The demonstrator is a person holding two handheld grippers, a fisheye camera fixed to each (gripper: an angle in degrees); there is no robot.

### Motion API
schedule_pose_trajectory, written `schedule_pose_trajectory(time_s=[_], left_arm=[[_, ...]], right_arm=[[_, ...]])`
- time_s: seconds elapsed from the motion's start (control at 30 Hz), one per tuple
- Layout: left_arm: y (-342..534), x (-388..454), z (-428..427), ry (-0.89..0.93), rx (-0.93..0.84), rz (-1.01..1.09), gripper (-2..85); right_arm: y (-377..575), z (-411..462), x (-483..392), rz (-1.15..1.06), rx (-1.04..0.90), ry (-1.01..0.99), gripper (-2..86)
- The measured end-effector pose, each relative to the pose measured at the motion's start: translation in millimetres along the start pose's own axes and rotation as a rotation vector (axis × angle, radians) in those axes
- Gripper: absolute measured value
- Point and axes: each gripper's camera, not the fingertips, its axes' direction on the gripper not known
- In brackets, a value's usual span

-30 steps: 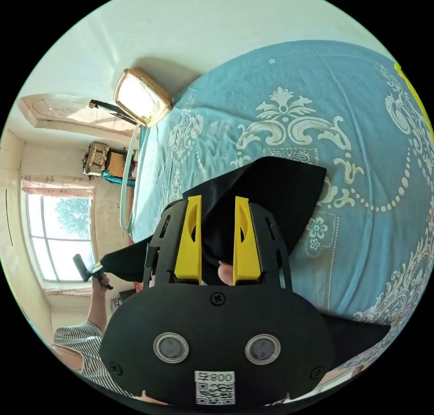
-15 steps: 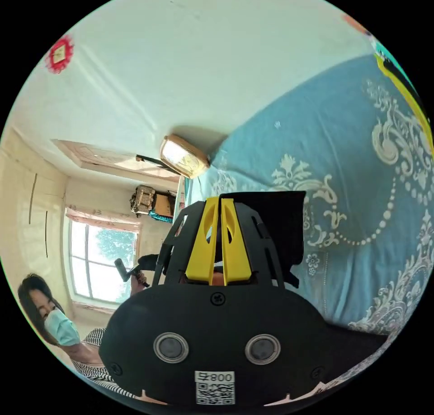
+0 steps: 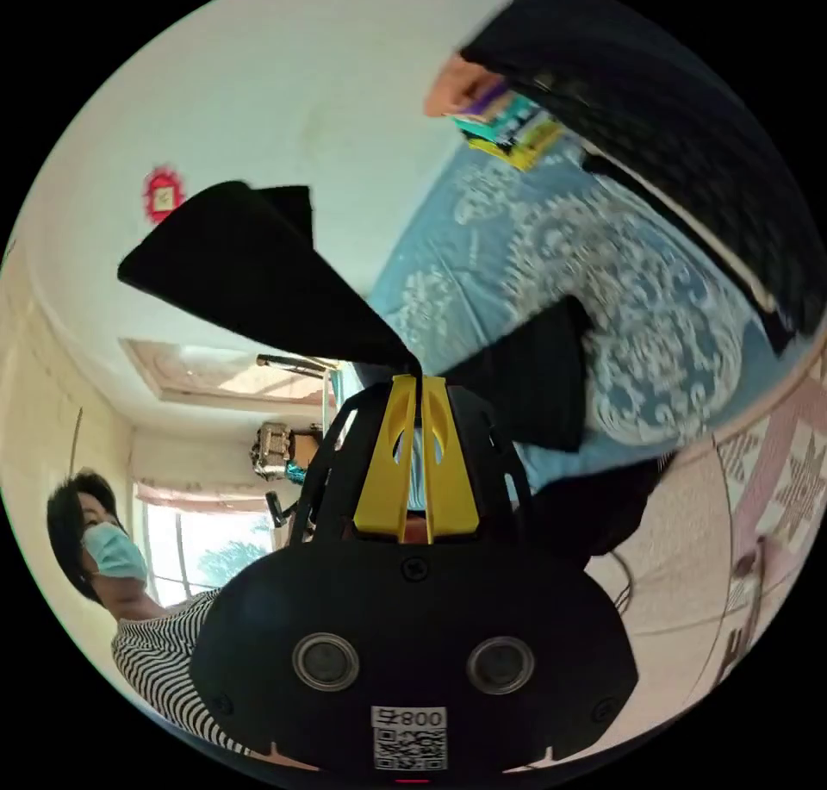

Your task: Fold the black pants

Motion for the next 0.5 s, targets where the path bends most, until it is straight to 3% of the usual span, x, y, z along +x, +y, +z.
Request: schedule_pose_trajectory(time_s=[0.1,0.2,0.37,0.5], left_arm=[[10.5,-14.5,36.2,-0.01,-0.129,-0.057,4.4],[15.5,-23.1,38.9,0.026,-0.139,-0.086,6.3],[22.8,-36.6,26.9,0.018,-0.156,-0.118,8.8],[23.5,-49.5,9.7,0.015,-0.058,-0.191,9.7]], right_arm=[[37.1,2.9,81.6,0.266,-0.05,0.1,0.5],[63.1,-17.1,105.7,0.328,0.011,0.063,0.6],[55.5,-51.0,79.2,0.201,0.135,0.098,2.8],[-0.1,-29.9,30.7,0.007,0.046,0.263,8.3]])
